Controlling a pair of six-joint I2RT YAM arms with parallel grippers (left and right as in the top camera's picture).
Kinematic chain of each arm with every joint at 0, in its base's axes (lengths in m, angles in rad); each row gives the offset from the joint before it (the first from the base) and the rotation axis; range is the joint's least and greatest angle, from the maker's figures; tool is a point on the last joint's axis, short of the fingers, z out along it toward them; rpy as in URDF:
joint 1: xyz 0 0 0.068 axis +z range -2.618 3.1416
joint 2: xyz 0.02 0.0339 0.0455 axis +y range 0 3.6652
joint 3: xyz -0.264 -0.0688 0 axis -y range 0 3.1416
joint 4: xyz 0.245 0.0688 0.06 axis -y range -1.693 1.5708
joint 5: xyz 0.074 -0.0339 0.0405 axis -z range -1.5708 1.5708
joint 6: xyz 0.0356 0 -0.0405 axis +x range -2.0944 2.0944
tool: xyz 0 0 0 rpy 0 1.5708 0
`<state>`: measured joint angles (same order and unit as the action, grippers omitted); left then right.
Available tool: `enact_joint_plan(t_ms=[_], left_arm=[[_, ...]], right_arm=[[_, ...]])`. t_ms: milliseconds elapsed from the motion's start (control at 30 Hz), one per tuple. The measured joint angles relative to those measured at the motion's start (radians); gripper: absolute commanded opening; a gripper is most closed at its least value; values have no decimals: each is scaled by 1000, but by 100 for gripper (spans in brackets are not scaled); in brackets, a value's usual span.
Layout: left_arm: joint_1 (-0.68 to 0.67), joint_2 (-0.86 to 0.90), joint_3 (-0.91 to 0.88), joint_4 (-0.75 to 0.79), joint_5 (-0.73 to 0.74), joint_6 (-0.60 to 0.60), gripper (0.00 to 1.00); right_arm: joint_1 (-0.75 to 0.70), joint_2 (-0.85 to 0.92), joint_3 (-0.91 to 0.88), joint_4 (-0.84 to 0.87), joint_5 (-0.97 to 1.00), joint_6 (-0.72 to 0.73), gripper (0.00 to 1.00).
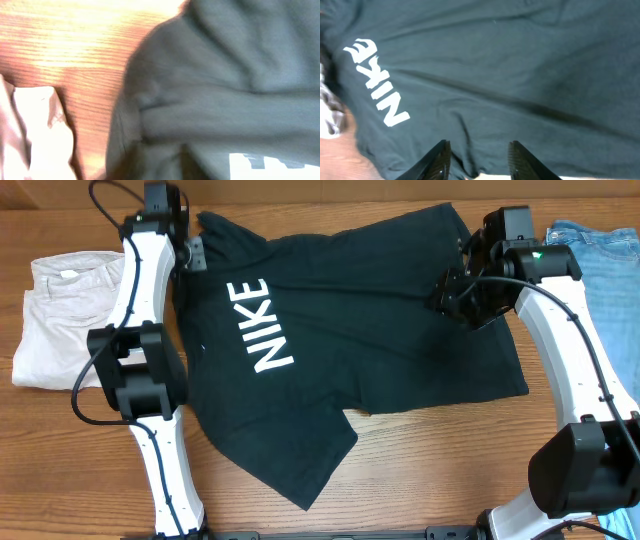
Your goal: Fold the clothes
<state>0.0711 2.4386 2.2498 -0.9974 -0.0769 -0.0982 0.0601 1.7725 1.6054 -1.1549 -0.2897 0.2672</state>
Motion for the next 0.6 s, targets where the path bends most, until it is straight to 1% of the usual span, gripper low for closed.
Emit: enact_joint_plan(t_ms=[33, 100, 167, 233, 300, 400, 433, 500, 533, 600], left_arm=[[-6, 2, 90, -81, 32, 4, 68], [-10, 2, 220, -206, 83, 9, 67], [-10, -2, 362, -375, 155, 14, 57], [-10, -4, 476, -557, 216, 24, 40], [-10, -12, 559, -679, 241, 33, 40], [-14, -92, 584, -690, 272, 47, 42], [-19, -143, 555, -683, 271, 47, 42], [-55, -305, 428, -679, 240, 46, 45], [-87, -408, 328, -681, 210, 44, 46], [-162, -647, 23, -680, 175, 10, 45]], right_arm=[[0, 0, -28, -15, 40, 17, 62], [-5, 1, -98, -5, 80, 31, 67], [-7, 5, -157, 13, 100, 34, 71], [-7, 7, -183, 14, 112, 40, 72], [-7, 7, -186, 16, 111, 38, 77], [-8, 7, -187, 3, 98, 29, 80], [-8, 7, -187, -11, 94, 27, 82], [-8, 8, -187, -27, 90, 24, 84], [-9, 8, -187, -27, 88, 21, 85], [-10, 8, -187, -27, 84, 8, 86]])
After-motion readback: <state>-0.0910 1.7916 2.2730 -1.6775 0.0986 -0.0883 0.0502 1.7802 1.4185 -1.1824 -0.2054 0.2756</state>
